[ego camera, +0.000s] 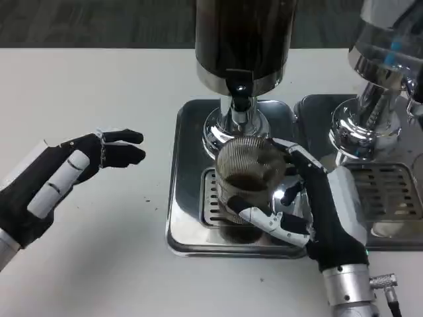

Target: Grasp the cup under the faucet to collect the drink, then remove the cup.

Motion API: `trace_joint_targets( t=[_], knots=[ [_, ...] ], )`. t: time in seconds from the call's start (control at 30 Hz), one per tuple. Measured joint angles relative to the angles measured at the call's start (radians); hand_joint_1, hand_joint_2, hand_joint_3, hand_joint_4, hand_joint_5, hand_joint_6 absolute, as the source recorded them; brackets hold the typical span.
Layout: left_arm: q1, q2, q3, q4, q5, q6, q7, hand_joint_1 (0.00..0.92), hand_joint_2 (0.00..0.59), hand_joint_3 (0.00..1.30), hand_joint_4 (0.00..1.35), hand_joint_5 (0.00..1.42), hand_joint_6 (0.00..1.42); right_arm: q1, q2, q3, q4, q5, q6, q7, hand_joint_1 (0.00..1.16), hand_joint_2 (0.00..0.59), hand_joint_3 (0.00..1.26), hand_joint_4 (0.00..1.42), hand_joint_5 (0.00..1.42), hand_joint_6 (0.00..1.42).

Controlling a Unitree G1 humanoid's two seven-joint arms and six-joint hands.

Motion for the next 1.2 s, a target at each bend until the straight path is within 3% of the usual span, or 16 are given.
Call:
trace_joint_targets(
  t=[0.37, 0.57, 0.73, 1.2],
  knots=[
    [-0.012, 0.0, -0.002, 0.007, 0.004, -0.015, 0.0, 0.0, 0.249, 0.34, 0.37, 0.32, 0.28, 0.059, -0.042, -0.023, -0.081, 0.002, 0.037, 0.054, 0.75, 0.2, 0.58, 0.68, 0.81, 1.0],
    [-0.015, 0.0, -0.011, 0.013, 0.037, -0.055, 0.006, 0.0, 0.243, 0.25, 0.26, 0.24, 0.22, 0.09, -0.055, -0.036, -0.118, 0.002, 0.039, 0.062, 0.75, 0.2, 0.6, 0.69, 0.84, 1.05],
    [-0.017, 0.004, -0.052, 0.02, 0.086, -0.108, 0.01, 0.0, 0.226, 0.16, 0.15, 0.16, 0.18, 0.104, -0.058, -0.043, -0.143, 0.002, 0.042, 0.062, 0.77, 0.196, 0.61, 0.7, 0.87, 1.08],
    [-0.052, 0.036, -0.119, 0.054, 0.168, -0.2, 0.051, 0.0, 0.217, 0.15, 0.14, 0.14, 0.16, 0.148, -0.059, -0.069, -0.187, -0.003, 0.044, 0.062, 0.79, 0.186, 0.64, 0.73, 0.91, 1.13]
  ],
)
